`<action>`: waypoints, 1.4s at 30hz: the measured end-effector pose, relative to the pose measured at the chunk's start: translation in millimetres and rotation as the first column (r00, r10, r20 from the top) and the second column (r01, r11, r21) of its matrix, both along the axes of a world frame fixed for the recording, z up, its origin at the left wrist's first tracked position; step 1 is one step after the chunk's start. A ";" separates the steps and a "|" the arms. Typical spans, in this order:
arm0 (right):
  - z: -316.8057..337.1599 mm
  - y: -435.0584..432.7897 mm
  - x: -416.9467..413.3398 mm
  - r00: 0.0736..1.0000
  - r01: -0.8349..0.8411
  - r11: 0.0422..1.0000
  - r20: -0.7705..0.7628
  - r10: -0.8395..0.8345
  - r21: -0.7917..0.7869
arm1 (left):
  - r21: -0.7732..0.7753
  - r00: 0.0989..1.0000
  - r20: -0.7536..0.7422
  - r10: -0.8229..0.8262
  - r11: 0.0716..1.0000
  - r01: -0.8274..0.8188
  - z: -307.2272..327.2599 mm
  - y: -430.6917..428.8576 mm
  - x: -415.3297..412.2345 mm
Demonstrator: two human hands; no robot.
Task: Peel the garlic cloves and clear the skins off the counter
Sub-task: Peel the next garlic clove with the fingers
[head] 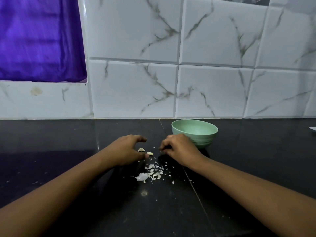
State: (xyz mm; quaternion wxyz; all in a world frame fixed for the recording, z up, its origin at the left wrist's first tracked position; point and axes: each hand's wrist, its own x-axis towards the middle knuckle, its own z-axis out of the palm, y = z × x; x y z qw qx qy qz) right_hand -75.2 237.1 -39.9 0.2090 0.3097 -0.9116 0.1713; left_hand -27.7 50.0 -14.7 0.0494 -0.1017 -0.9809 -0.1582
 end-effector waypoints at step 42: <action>33.6 2.9 24.6 0.700 0.041 0.752 0.556 0.448 -0.658 | 0.230 0.968 -0.241 -0.074 0.964 0.131 7.4 -1.8 5.0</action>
